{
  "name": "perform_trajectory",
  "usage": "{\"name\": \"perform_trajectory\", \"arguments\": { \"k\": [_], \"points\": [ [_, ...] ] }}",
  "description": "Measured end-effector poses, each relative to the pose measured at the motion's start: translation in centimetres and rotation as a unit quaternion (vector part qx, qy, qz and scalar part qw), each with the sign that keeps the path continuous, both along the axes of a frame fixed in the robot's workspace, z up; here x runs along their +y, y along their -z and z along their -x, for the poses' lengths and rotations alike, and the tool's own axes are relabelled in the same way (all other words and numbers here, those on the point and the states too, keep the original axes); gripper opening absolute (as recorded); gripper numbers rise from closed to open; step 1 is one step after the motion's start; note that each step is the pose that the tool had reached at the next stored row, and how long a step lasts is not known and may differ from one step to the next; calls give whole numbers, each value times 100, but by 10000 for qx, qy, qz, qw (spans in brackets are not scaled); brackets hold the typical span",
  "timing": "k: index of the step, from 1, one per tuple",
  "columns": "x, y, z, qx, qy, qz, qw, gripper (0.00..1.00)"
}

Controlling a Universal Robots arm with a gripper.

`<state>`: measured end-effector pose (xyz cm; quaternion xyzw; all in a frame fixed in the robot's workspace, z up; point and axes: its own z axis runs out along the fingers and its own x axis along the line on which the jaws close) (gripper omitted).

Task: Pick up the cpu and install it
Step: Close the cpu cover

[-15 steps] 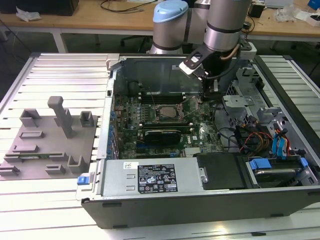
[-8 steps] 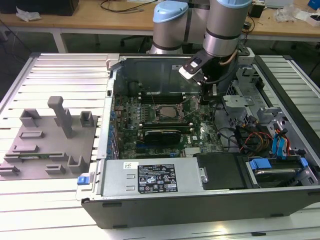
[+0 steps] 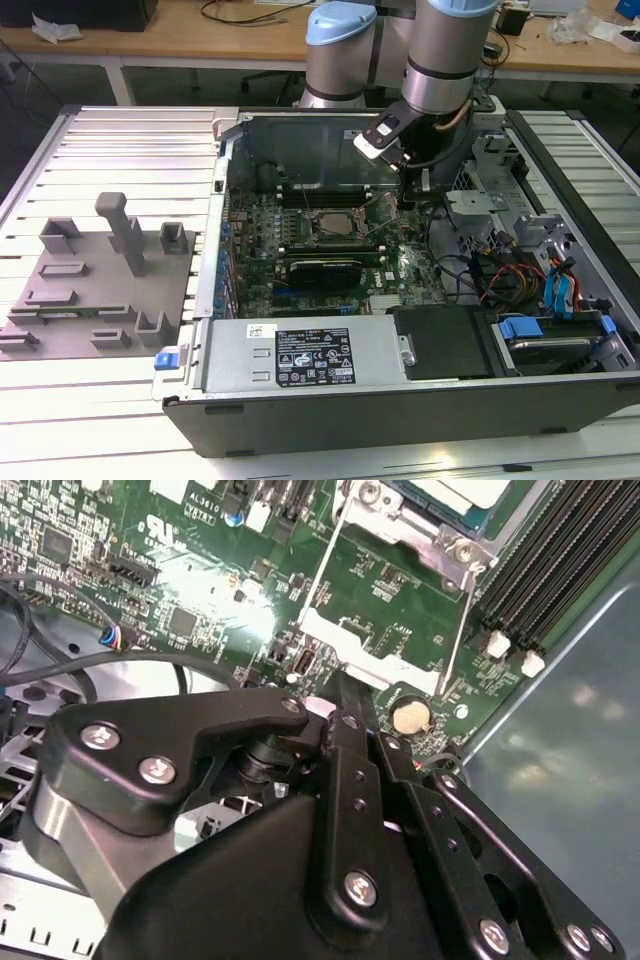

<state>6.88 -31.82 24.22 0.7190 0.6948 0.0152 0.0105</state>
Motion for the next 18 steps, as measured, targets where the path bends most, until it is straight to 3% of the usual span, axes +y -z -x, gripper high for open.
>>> {"name": "perform_trajectory", "arguments": {
  "k": [2,4,6,11,18],
  "points": [
    [0,-1,38,-1,-1,-11,10000,11],
    [3,6,142,-12,2,-56,10000,11],
    [0,1,232,-34,1,-72,10000,11],
    [0,-1,316,-55,0,-87,9999,11],
    [0,0,541,-130,-1,-140,9998,11]
  ]
}}
